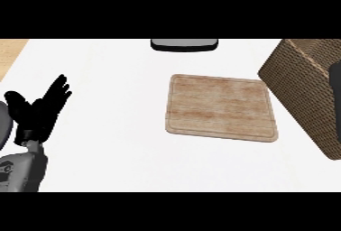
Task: Pick the tomato from the cutting board and place it in the basket
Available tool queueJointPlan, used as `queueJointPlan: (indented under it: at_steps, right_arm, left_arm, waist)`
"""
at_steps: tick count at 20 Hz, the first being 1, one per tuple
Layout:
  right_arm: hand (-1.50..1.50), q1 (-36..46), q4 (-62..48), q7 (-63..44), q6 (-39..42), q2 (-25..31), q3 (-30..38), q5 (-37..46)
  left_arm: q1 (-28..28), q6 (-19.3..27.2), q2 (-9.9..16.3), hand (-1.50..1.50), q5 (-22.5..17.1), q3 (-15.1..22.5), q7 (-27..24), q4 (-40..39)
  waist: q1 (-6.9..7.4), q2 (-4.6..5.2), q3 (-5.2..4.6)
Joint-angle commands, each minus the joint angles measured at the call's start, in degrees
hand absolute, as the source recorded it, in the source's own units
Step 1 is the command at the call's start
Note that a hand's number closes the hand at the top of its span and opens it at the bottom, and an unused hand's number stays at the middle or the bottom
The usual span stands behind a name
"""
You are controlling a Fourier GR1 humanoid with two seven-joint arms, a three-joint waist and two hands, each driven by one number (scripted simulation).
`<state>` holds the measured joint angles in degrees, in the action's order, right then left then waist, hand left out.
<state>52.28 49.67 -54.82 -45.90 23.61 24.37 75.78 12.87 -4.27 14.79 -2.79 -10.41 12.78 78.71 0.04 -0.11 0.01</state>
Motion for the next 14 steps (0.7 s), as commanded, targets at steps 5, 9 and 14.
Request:
queueJointPlan:
  at_steps: [5,9,14]
  right_arm:
    - [-1.5,-5.34,18.86,-4.19,-5.81,0.08,6.29,-4.16]
    - [-1.5,-19.45,37.45,-3.9,1.08,-5.14,4.84,-8.54]
    - [-1.5,-35.08,54.17,-3.87,9.71,-7.63,3.67,-17.11]
  left_arm:
    - [-1.63,-0.11,1.16,0.0,-0.94,-1.9,0.72,0.44]
    - [-3.72,1.33,-0.17,0.0,0.13,-1.35,-0.21,1.55]
    - [-5.92,-0.1,1.11,0.0,-0.94,-2.24,0.11,3.9]
  waist:
    - [-2.36,-0.89,-0.06]
    - [-3.65,-1.2,-0.08]
    - [-3.97,-1.34,-0.02]
